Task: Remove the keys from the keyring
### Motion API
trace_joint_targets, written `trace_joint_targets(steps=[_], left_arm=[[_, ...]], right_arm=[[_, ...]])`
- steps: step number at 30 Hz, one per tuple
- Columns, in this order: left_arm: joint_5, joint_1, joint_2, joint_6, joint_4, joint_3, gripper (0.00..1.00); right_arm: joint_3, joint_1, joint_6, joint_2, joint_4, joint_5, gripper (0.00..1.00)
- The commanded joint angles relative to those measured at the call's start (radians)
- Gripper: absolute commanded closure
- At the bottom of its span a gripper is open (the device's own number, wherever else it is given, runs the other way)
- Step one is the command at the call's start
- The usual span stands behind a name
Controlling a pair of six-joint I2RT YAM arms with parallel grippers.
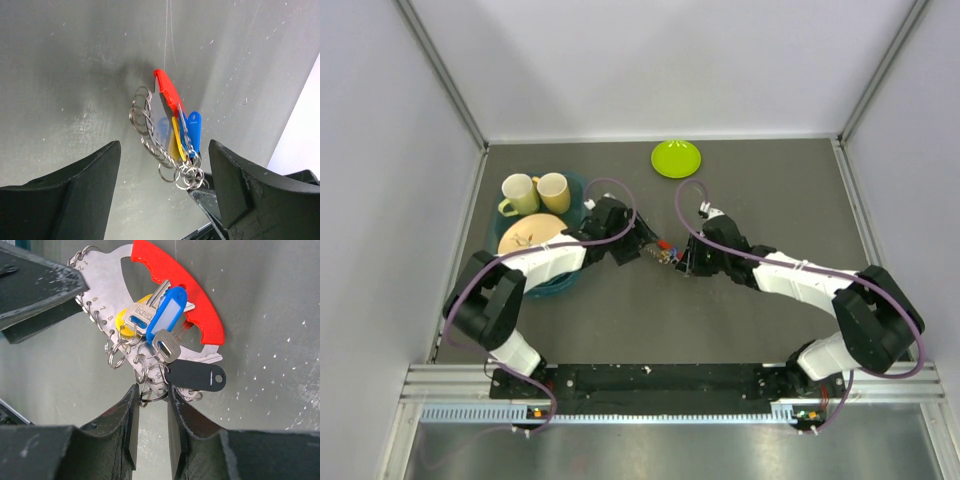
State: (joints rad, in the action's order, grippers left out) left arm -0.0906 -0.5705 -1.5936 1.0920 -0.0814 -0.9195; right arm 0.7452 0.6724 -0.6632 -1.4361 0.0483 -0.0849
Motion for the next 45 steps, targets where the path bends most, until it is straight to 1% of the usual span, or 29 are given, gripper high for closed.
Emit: trace_joint_targets(steps=[1,3,4,6,9,10,11,13,14,16,17,18,19,21,22,24,25,27,28,29,31,33,36,37,39,41,43,44,45], left_arm=[[-0.02,-0.002,-0.043,0.0,0.069,-0.039,0.25],[-0.021,-0.002,-0.051,-0.001,0.072,-0.039,0.28],[-0.026,-0.002,-0.055,-0.004,0.074,-0.039,0.31],[-0.035,-0.002,-0.062,-0.009,0.109,-0.038,0.34],[-0.044,-0.002,-0.072,-0.007,0.155,-0.019,0.44],[-0.064,-0.002,-0.074,-0.004,0.176,-0.004,0.51],[-0.076,-0.002,-0.081,-0.004,0.216,-0.001,0.55],[-0.118,-0.002,-0.094,-0.006,0.238,-0.004,0.63],[-0.13,-0.002,-0.103,-0.01,0.249,-0.008,0.71],[-0.168,0.0,-0.111,-0.026,0.261,-0.015,0.79],[-0.179,0.001,-0.115,-0.032,0.267,-0.016,0.89],[-0.196,0.004,-0.115,-0.047,0.284,-0.016,0.95],[-0.21,0.007,-0.118,-0.058,0.293,-0.016,1.0],[-0.273,0.018,-0.117,-0.09,0.322,-0.015,1.0],[-0.294,0.023,-0.115,-0.099,0.341,-0.01,1.0],[-0.36,0.04,-0.1,-0.124,0.415,0.017,1.0],[-0.382,0.044,-0.091,-0.13,0.442,0.028,1.0],[-0.443,0.057,-0.065,-0.155,0.497,0.053,1.0],[-0.458,0.058,-0.054,-0.167,0.526,0.057,1.0],[-0.475,0.06,-0.036,-0.178,0.545,0.059,1.0],[-0.549,0.061,-0.003,-0.205,0.613,0.067,1.0],[-0.604,0.061,0.021,-0.222,0.646,0.077,1.0],[-0.664,0.061,0.073,-0.242,0.716,0.087,1.0],[-0.708,0.061,0.099,-0.244,0.739,0.09,1.0],[-0.753,0.061,0.124,-0.232,0.84,0.108,1.0],[-0.796,0.061,0.155,-0.215,0.894,0.12,1.0],[-0.823,0.061,0.178,-0.207,0.931,0.123,1.0],[-0.83,0.061,0.185,-0.195,0.945,0.128,1.0],[-0.834,0.061,0.19,-0.187,0.972,0.131,1.0]], right_arm=[[0.017,0.021,-0.019,0.0,-0.073,-0.026,1.0],[0.014,0.023,-0.021,-0.001,-0.083,-0.035,1.0],[0.013,0.023,-0.024,-0.001,-0.087,-0.038,1.0],[0.01,0.023,-0.029,-0.001,-0.099,-0.042,1.0],[0.003,0.023,-0.036,-0.003,-0.12,-0.055,1.0],[0.003,0.023,-0.041,-0.006,-0.126,-0.061,1.0],[0.003,0.023,-0.042,-0.007,-0.13,-0.065,1.0],[0.003,0.023,-0.046,-0.015,-0.134,-0.07,1.0],[0.003,0.021,-0.046,-0.015,-0.134,-0.07,1.0],[0.002,0.023,-0.047,-0.014,-0.131,-0.067,1.0],[0.002,0.021,-0.047,-0.012,-0.13,-0.065,1.0],[0.002,0.021,-0.046,-0.009,-0.119,-0.061,1.0],[0.002,0.023,-0.042,0.002,-0.11,-0.05,0.97],[-0.001,0.024,-0.012,0.022,-0.102,-0.035,0.89],[-0.003,0.023,0.002,0.032,-0.075,0.0,0.8],[-0.012,0.018,0.045,0.089,-0.05,0.036,0.7],[-0.017,0.012,0.057,0.114,-0.051,0.048,0.56],[-0.029,-0.007,0.097,0.212,-0.018,0.047,0.43],[-0.03,-0.013,0.111,0.25,-0.01,0.048,0.33],[-0.029,-0.02,0.123,0.284,0.016,0.051,0.29],[-0.032,-0.054,0.151,0.379,0.034,0.037,0.25],[-0.033,-0.114,0.158,0.455,0.051,0.011,0.24],[-0.037,-0.174,0.194,0.518,0.035,-0.09,0.24],[-0.033,-0.178,0.2,0.528,0.032,-0.145,0.24],[-0.009,-0.188,0.194,0.539,0.047,-0.176,0.26],[0.006,-0.197,0.179,0.556,0.047,-0.249,0.27],[0.013,-0.195,0.166,0.571,0.022,-0.311,0.3],[0.008,-0.197,0.153,0.577,0.01,-0.329,0.32],[0.003,-0.195,0.145,0.585,-0.007,-0.352,0.38]])
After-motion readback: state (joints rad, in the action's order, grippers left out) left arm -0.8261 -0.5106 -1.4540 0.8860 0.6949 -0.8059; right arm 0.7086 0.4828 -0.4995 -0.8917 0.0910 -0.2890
